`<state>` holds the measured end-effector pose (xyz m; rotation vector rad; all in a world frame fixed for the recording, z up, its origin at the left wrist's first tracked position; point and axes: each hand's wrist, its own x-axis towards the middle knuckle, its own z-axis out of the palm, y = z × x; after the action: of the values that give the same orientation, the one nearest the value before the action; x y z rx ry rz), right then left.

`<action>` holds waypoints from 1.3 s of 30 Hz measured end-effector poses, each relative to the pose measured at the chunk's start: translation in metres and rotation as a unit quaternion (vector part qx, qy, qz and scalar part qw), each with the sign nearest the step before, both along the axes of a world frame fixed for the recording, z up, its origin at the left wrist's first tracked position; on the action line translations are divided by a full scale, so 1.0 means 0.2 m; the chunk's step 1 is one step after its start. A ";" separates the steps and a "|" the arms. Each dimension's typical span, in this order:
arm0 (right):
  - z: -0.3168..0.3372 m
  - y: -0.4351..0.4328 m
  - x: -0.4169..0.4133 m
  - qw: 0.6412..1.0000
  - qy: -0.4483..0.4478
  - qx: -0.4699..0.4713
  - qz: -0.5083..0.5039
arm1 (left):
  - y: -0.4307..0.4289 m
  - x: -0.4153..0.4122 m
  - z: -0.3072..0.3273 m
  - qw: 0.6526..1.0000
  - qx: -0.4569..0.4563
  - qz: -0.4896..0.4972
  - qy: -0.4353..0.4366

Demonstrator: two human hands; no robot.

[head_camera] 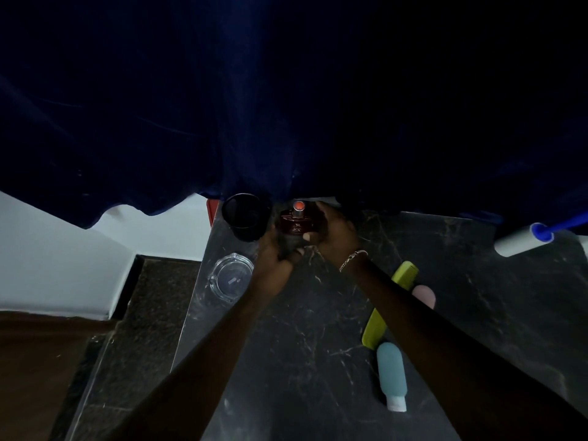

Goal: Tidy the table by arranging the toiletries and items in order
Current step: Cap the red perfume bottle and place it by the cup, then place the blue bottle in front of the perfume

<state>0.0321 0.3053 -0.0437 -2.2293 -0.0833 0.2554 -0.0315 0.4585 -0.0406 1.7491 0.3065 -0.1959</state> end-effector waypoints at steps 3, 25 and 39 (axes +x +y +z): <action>0.07 -0.06 -0.14 0.999 -0.049 -0.023 -0.001 | -0.03 -0.13 0.04 1.000 0.010 0.008 -0.024; 0.21 -0.80 -1.29 0.988 -0.061 -0.101 -0.098 | -0.65 -0.92 0.08 0.985 0.126 -0.100 0.067; -0.06 -0.78 -1.34 0.950 0.259 0.019 -0.176 | -0.87 -1.02 -0.06 0.964 0.177 -0.097 0.171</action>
<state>-0.2363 0.1494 -0.0548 -2.0240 0.5817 0.6218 -0.2361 0.2852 -0.0536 2.1002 0.4401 -0.6219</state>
